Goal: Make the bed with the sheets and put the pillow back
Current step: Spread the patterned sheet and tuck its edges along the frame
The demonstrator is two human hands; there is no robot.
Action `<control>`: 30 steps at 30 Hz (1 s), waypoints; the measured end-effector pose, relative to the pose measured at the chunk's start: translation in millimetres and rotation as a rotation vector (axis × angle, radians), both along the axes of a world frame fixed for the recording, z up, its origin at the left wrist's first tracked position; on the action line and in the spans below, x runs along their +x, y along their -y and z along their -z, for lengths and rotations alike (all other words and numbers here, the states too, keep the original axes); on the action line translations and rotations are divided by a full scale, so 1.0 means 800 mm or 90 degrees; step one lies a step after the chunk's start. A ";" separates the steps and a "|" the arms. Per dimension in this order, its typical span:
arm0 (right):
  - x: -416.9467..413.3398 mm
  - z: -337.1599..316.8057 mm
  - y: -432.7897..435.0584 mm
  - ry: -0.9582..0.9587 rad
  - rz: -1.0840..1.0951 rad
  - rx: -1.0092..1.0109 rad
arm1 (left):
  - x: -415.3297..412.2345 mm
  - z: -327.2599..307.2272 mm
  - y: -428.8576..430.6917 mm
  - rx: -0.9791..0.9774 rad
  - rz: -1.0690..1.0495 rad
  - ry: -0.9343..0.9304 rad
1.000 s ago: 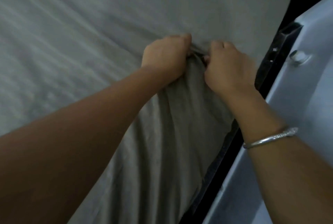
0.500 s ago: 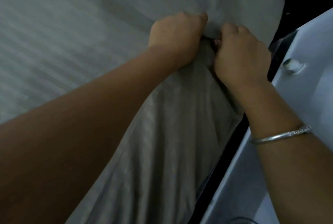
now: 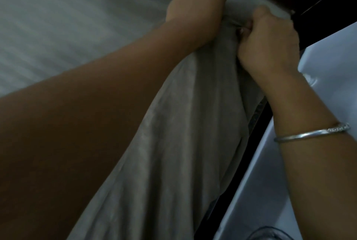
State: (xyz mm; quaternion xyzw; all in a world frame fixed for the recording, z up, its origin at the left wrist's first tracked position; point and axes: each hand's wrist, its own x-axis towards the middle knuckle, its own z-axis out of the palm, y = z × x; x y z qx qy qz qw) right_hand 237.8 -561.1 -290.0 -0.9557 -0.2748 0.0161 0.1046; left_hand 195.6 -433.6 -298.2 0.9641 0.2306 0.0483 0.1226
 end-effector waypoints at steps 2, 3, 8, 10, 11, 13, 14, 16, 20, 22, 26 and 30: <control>0.011 -0.004 -0.004 0.019 0.048 0.070 | 0.010 0.000 0.003 -0.002 -0.018 0.055; 0.015 -0.005 -0.006 0.041 0.067 0.112 | 0.013 0.000 0.003 -0.008 -0.027 0.089; 0.005 0.014 -0.010 0.047 0.015 0.030 | 0.009 0.017 0.000 0.010 0.123 0.053; -0.006 0.022 -0.008 -0.004 -0.036 -0.062 | 0.007 0.020 -0.005 0.010 0.166 0.007; -0.008 0.024 -0.005 -0.029 -0.035 -0.082 | 0.006 0.020 -0.010 0.010 0.182 0.001; -0.006 0.024 -0.001 -0.075 0.005 -0.111 | 0.001 0.016 -0.018 0.024 0.217 0.006; -0.005 0.023 -0.001 -0.084 0.022 -0.130 | -0.003 0.015 -0.023 0.035 0.217 0.006; -0.010 0.016 -0.009 -0.035 0.032 -0.151 | -0.012 0.016 -0.032 0.050 0.171 -0.024; -0.023 0.020 -0.035 0.052 -0.122 -0.082 | -0.021 0.028 -0.037 0.085 0.170 -0.095; -0.015 0.027 -0.038 0.010 -0.151 -0.070 | -0.014 0.024 -0.046 0.077 0.186 -0.093; 0.017 0.023 -0.044 -0.059 -0.088 -0.121 | 0.008 0.017 -0.058 0.090 0.208 -0.134; 0.023 0.013 -0.064 -0.071 -0.053 -0.179 | 0.015 0.010 -0.063 0.063 0.227 -0.153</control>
